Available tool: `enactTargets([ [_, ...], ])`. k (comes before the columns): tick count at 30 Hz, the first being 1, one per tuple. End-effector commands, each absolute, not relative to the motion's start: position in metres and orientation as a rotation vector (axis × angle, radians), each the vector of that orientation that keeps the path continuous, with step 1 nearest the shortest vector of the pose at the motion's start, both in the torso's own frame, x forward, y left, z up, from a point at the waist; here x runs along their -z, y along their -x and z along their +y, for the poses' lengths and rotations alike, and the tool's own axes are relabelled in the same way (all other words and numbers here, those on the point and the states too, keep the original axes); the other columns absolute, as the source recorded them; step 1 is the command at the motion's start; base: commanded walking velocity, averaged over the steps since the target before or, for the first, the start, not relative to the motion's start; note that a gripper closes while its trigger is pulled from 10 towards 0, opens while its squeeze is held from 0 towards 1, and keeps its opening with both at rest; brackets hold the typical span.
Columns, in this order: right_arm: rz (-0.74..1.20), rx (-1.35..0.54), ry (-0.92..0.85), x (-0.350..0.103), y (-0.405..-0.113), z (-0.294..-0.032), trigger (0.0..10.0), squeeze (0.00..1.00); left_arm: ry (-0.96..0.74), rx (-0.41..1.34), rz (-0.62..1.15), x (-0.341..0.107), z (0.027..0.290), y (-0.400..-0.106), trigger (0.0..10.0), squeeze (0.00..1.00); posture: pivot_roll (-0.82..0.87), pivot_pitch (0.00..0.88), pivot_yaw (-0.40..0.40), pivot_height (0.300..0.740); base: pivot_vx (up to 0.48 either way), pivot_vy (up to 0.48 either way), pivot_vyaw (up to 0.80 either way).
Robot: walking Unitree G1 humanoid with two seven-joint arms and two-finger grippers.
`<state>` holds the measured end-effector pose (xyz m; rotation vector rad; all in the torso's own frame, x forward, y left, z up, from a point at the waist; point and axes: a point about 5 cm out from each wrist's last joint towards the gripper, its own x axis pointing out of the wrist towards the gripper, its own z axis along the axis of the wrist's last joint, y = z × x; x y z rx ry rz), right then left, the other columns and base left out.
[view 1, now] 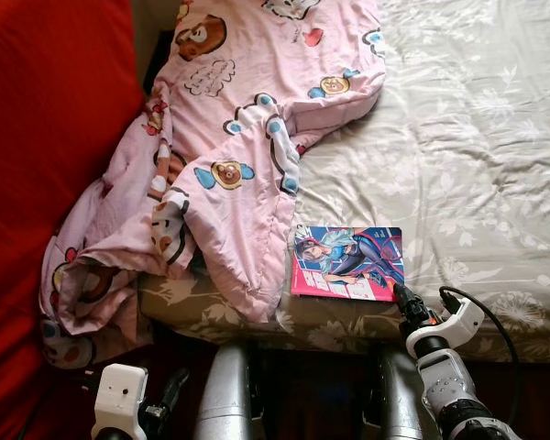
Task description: Clean up the room
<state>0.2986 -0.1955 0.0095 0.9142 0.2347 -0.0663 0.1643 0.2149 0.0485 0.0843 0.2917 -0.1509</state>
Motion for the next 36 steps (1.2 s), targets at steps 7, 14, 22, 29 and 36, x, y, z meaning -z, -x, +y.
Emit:
enactTargets([
  [7,0.368,-0.095,-0.980,0.001,-0.294,-0.151,10.0,0.00,-0.101,0.120,0.351,-0.042,0.223,-0.156,10.0,0.00,0.27,0.352,0.166,0.590,0.000,0.000,0.00],
  [14,0.379,-0.103,-0.994,-0.001,-0.296,-0.147,10.0,0.00,-0.104,0.121,0.357,-0.038,0.222,-0.157,10.0,0.00,0.27,0.348,0.163,0.590,0.000,0.000,0.00],
  [22,0.413,-0.043,-1.061,0.004,-0.294,-0.145,10.0,0.00,-0.110,0.128,0.355,-0.038,0.221,-0.157,10.0,0.00,0.27,0.347,0.163,0.590,0.000,0.000,0.00],
  [29,0.387,0.017,-1.157,0.005,-0.293,-0.147,10.0,0.00,-0.119,0.133,0.351,-0.041,0.221,-0.156,10.0,0.00,0.28,0.350,0.165,0.590,0.000,0.000,0.00],
  [36,0.412,-0.031,-1.197,-0.001,-0.300,-0.134,10.0,0.00,-0.123,0.137,0.344,-0.042,0.219,-0.157,10.0,0.00,0.29,0.347,0.159,0.590,0.000,0.000,0.00],
])
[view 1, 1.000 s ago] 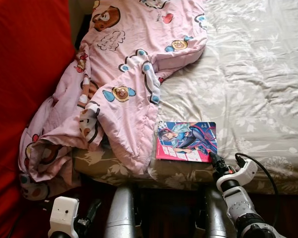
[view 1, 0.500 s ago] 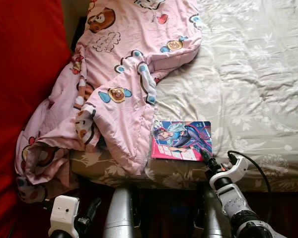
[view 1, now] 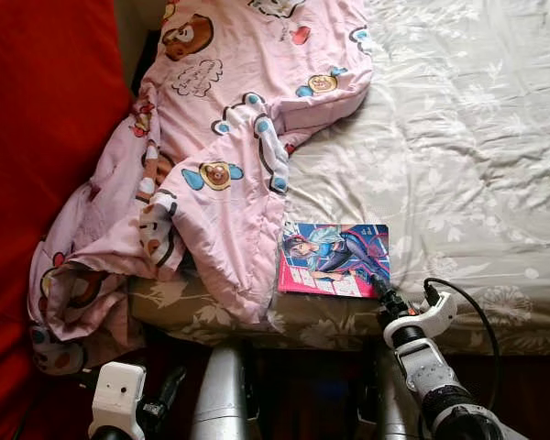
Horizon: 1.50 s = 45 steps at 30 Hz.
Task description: Clean up the room
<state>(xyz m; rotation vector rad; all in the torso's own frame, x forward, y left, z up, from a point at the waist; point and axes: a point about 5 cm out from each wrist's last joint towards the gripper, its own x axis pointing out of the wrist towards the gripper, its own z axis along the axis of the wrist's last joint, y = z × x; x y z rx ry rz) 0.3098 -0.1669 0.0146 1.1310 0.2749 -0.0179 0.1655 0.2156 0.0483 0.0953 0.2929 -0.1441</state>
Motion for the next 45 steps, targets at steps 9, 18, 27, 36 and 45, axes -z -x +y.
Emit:
enactTargets([
  [9,0.497,-0.022,-1.228,0.001,-0.299,-0.124,10.0,0.00,-0.132,0.132,0.346,-0.043,0.222,-0.154,10.0,0.00,0.30,0.353,0.156,0.590,0.000,0.000,0.00],
  [18,0.570,0.081,-1.280,0.007,-0.296,-0.123,10.0,0.00,-0.137,0.137,0.349,-0.045,0.221,-0.151,10.0,0.00,0.30,0.359,0.160,0.590,0.000,0.000,0.00],
  [27,0.602,-0.019,-1.217,0.000,-0.301,-0.106,10.0,0.00,-0.151,0.136,0.348,-0.047,0.220,-0.152,10.0,0.00,0.32,0.361,0.158,0.590,0.000,0.000,0.00],
  [36,0.579,-0.076,-1.187,-0.004,-0.304,-0.107,0.0,0.00,-0.155,0.135,0.344,-0.046,0.218,-0.156,10.0,0.00,0.30,0.346,0.147,0.590,0.000,0.000,0.00],
  [45,0.548,-0.077,-1.179,-0.007,-0.307,-0.113,0.0,0.00,-0.162,0.135,0.338,-0.044,0.216,-0.163,10.0,0.00,0.29,0.325,0.138,0.590,0.000,0.000,0.00],
])
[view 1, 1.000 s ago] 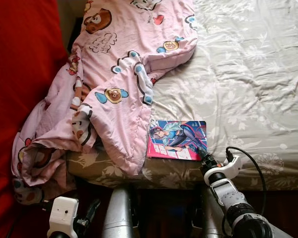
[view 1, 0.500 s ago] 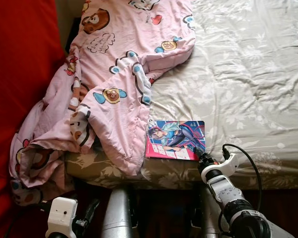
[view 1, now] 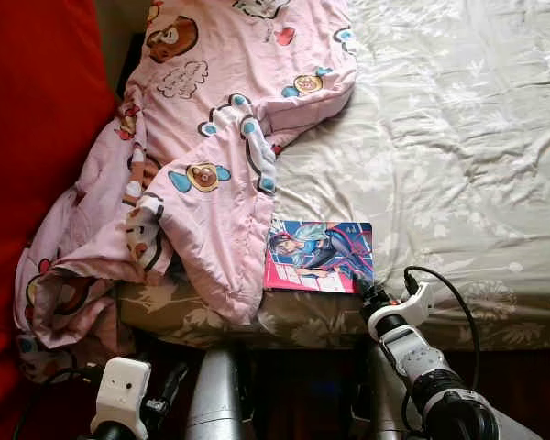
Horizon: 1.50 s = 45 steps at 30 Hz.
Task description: Clean up the room
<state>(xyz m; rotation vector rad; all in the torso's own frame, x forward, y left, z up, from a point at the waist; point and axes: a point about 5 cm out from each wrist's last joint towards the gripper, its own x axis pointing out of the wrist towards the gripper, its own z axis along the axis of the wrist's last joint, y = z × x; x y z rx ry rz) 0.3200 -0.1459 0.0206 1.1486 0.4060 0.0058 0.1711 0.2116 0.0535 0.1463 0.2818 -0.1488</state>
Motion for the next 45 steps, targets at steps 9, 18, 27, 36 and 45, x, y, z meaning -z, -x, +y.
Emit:
enactTargets([
  [9,0.376,-0.110,-1.217,-0.025,-0.322,-0.129,0.0,0.00,-0.168,0.132,0.319,-0.035,0.210,-0.184,10.0,0.00,0.24,0.262,0.116,0.590,0.000,0.000,0.00],
  [18,0.090,-0.270,-1.202,-0.058,-0.337,-0.141,0.0,0.00,-0.168,0.126,0.301,-0.023,0.201,-0.212,10.0,0.00,0.14,0.173,0.078,0.590,0.000,0.000,0.00],
  [27,-0.026,-0.217,-0.868,-0.055,-0.313,-0.159,4.7,0.00,-0.132,0.101,0.289,-0.013,0.190,-0.235,10.0,0.00,0.05,0.088,0.030,0.590,0.000,0.000,0.00],
  [36,-0.060,-0.183,-0.429,-0.068,-0.287,-0.167,10.0,0.00,-0.080,0.070,0.296,-0.001,0.179,-0.249,10.0,0.00,-0.03,0.000,-0.008,0.590,0.000,0.000,0.00],
  [45,-0.047,-0.153,-0.207,-0.083,-0.300,-0.169,10.0,0.00,-0.028,0.022,0.311,0.005,0.176,-0.257,10.0,0.00,-0.03,0.000,-0.045,0.624,0.000,0.000,0.00],
])
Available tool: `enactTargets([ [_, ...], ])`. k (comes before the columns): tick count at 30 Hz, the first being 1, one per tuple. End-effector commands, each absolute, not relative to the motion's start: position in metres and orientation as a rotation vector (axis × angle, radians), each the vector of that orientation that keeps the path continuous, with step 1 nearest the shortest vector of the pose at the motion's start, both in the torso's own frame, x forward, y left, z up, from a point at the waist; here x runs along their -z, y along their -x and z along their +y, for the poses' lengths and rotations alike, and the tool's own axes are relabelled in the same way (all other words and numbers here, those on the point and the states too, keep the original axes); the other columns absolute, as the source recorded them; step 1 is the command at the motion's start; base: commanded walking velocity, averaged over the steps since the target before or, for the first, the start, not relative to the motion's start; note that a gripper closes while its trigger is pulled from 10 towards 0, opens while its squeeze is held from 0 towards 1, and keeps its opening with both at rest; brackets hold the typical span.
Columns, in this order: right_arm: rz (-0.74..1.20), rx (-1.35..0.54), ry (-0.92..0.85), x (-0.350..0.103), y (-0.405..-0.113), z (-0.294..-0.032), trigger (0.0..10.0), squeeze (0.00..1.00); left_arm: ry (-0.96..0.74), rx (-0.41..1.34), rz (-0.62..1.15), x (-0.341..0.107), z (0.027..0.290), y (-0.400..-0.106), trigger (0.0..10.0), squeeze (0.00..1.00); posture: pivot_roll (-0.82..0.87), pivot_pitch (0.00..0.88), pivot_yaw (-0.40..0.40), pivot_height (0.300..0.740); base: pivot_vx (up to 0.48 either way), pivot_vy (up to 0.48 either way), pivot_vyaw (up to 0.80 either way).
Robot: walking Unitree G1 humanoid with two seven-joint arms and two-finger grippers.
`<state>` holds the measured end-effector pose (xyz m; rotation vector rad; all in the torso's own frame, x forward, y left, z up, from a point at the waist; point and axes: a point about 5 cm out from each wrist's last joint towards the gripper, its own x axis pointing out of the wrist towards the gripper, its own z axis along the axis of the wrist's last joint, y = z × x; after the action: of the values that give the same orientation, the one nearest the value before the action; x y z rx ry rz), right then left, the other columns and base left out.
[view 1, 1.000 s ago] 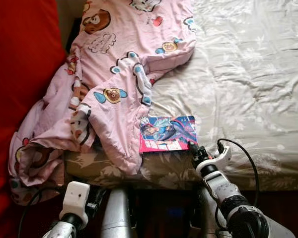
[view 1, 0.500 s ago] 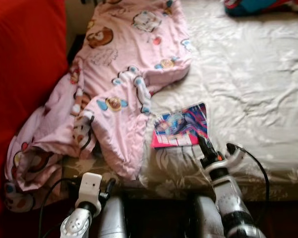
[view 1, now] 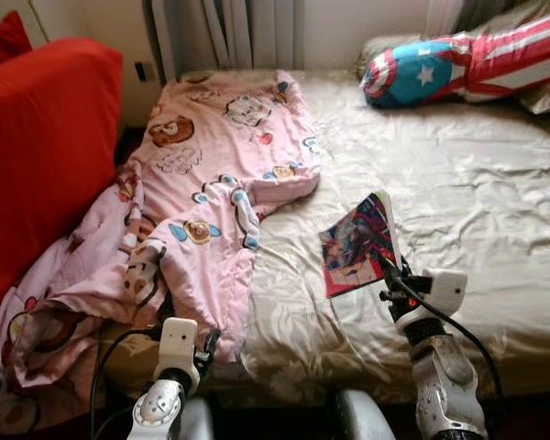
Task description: Clean up the room
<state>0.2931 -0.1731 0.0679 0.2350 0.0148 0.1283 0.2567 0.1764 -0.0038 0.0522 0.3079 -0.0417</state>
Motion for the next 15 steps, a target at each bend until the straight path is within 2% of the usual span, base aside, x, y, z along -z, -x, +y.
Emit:
enactTargets([
  [1,-0.038,-0.155,-0.196,-0.082,-0.300,-0.168,10.0,0.00,-0.020,0.018,0.321,0.007,0.176,-0.257,10.0,0.00,-0.03,0.000,-0.050,0.629,0.000,0.000,0.00],
  [8,-0.010,-0.108,-0.182,-0.078,-0.300,-0.169,10.0,0.00,-0.013,0.012,0.398,0.021,0.179,-0.249,10.0,0.00,-0.03,0.000,-0.051,0.654,0.000,0.000,0.00],
  [15,0.050,-0.057,-0.162,-0.060,-0.289,-0.172,10.0,0.00,-0.014,-0.008,0.580,0.049,0.184,-0.224,10.0,0.00,-0.03,0.000,-0.057,0.689,0.000,0.000,0.00],
])
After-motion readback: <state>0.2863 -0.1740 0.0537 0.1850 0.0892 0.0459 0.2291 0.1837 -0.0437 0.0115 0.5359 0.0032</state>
